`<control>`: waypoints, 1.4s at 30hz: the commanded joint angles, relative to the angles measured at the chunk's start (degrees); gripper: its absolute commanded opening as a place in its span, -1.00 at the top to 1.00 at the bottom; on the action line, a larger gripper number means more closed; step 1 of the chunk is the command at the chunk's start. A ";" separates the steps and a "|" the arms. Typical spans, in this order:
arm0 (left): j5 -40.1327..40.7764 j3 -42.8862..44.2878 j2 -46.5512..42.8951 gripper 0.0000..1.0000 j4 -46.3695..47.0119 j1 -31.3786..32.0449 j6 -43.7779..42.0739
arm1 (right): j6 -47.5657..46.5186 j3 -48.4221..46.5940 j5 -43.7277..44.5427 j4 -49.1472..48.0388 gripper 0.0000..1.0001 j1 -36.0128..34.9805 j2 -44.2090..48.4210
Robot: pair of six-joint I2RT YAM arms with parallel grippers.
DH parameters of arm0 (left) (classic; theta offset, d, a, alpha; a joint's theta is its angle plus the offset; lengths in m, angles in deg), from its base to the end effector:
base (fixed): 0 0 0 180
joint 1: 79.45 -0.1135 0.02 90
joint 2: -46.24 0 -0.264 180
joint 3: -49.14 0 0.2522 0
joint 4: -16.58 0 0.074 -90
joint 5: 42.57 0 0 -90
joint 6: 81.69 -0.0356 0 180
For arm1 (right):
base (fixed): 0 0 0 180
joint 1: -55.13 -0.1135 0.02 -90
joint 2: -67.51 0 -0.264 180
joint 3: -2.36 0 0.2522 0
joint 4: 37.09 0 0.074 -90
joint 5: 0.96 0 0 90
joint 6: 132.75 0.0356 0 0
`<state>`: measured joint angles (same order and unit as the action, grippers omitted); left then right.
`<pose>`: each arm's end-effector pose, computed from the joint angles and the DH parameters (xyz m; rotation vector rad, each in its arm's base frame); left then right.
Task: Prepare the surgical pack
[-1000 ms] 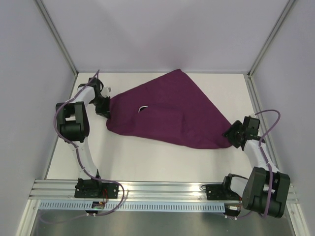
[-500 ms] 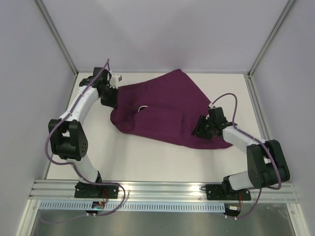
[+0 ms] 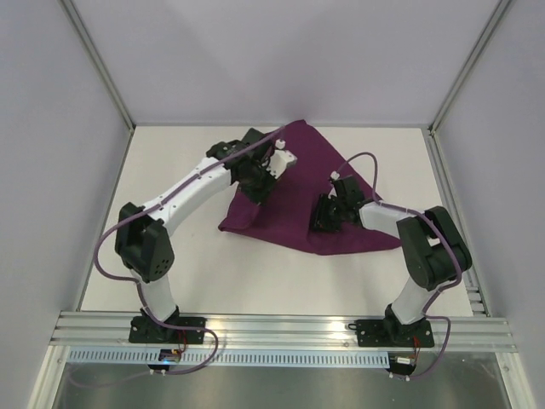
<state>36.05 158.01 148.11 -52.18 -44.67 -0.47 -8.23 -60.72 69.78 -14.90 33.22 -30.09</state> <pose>0.3049 -0.2203 0.3067 1.0553 2.4602 -0.4112 0.2942 0.1310 0.1423 0.1592 2.6781 0.7793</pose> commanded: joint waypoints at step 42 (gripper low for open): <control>1.18 -19.16 -12.13 -0.69 6.22 -7.71 -9.51 | -2.35 -13.44 10.83 11.88 0.25 -6.48 1.63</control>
<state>32.69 141.53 133.90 -48.16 -49.98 -12.40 -10.15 -73.77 78.46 -4.19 26.66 -27.62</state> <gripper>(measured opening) 0.849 0.424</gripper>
